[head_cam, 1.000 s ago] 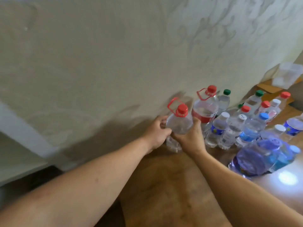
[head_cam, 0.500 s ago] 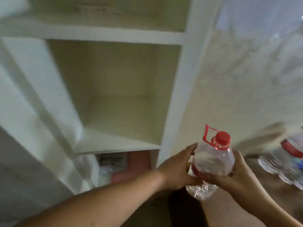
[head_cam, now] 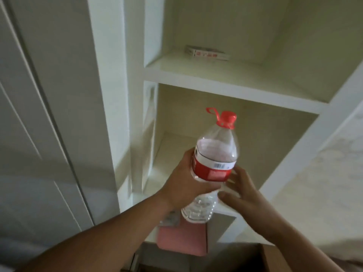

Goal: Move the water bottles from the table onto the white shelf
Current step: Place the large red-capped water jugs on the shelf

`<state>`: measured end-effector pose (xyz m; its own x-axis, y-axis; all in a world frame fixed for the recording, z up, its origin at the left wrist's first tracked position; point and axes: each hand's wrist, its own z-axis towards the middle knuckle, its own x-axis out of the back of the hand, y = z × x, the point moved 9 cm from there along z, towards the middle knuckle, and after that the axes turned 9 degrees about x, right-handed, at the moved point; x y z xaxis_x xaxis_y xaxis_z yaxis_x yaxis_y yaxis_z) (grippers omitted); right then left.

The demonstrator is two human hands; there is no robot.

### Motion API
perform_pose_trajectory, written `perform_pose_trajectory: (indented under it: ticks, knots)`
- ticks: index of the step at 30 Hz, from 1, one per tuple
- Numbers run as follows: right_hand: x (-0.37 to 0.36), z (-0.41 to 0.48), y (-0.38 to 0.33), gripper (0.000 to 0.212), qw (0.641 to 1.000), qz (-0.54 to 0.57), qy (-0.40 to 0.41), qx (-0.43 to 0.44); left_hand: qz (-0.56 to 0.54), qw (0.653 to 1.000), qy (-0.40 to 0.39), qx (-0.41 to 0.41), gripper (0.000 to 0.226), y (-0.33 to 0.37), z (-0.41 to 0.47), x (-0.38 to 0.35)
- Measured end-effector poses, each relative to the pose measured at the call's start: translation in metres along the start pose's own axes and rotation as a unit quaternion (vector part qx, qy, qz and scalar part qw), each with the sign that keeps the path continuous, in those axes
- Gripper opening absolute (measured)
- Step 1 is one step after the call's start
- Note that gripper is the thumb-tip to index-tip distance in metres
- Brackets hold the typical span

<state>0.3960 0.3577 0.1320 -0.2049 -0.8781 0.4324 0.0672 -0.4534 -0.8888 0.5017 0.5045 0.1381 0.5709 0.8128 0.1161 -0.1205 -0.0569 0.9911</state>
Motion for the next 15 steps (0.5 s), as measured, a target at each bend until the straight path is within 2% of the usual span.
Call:
perform_pose_trajectory:
  ticks: [3,5,9,11,13,15]
  knots:
    - [-0.031,0.03,0.052,0.095,0.998,-0.006,-0.016,-0.059,0.01,0.999,0.028,-0.024,0.1,0.001,0.041,0.01]
    - [-0.045,0.057,0.074,0.095,0.997,0.013,0.019,-0.08,0.032,0.999,0.036,-0.021,0.1,-0.01,0.069,0.012]
    - [-0.063,0.111,0.11,0.076,0.993,0.009,0.084,-0.088,0.078,0.995,0.069,-0.005,0.107,-0.04,0.109,0.024]
    - [-0.071,0.137,0.125,0.073,0.991,0.004,0.1,-0.091,0.092,0.991,0.098,-0.006,0.102,-0.051,0.123,0.039]
    - [-0.079,0.167,0.134,0.081,0.991,0.003,0.104,-0.084,0.125,0.978,0.167,-0.016,0.091,-0.059,0.133,0.057]
    - [-0.085,0.197,0.14,0.091,0.989,-0.005,0.123,-0.082,0.21,0.941,0.265,0.005,0.082,-0.071,0.139,0.071]
